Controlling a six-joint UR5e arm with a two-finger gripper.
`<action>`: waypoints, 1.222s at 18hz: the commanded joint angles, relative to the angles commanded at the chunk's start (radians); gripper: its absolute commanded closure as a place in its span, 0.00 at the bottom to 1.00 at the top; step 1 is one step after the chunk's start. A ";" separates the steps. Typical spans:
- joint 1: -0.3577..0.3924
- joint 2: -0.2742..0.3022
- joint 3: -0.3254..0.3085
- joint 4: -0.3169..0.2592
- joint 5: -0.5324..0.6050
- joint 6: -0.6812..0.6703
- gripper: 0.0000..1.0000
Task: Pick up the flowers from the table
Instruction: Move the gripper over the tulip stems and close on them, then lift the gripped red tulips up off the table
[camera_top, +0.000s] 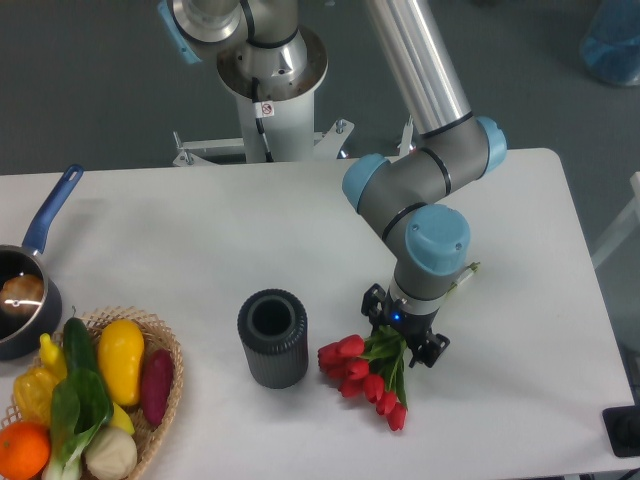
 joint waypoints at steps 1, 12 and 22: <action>0.002 0.003 0.009 0.002 -0.020 0.001 0.37; 0.061 0.022 0.040 0.000 -0.112 -0.006 1.00; 0.100 0.051 0.169 -0.047 -0.098 -0.068 1.00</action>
